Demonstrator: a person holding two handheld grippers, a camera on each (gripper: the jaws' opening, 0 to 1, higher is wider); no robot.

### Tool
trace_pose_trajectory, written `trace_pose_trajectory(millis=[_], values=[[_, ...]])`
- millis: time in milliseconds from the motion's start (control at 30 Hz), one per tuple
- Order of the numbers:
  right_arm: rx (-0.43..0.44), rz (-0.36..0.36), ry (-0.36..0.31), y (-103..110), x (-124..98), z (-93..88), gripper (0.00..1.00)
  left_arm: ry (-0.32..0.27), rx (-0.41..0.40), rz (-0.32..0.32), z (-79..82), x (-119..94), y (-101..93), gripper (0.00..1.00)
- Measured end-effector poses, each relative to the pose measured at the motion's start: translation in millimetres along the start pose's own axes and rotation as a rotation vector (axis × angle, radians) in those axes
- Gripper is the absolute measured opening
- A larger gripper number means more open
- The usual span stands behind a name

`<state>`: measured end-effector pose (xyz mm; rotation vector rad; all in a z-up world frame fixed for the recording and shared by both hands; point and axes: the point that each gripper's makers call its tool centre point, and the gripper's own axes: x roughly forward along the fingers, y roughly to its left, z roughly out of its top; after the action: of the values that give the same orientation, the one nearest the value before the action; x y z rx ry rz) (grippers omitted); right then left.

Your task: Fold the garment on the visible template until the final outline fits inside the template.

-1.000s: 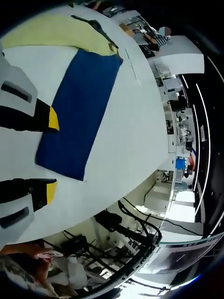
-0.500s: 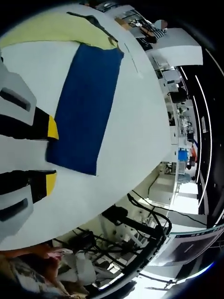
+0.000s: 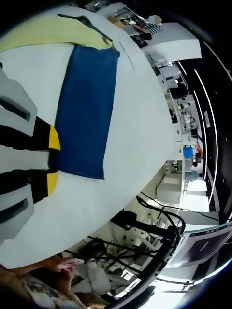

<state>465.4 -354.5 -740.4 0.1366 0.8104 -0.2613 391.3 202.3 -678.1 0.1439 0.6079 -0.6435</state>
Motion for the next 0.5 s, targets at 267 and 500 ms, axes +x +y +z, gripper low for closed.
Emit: trace_pose_trajectory(millis=[267,500], values=[[0.001,-0.017,0.005,2.3,-1.7,0.4,0.01,0.003,0.02,0.014,-0.9,-5.5,1.7,0.99],[0.021,0.0,0.01,-0.8,3.6,2.2,0.0,0.004,0.02,0.022,-1.6,-8.6,3.4,0.99]])
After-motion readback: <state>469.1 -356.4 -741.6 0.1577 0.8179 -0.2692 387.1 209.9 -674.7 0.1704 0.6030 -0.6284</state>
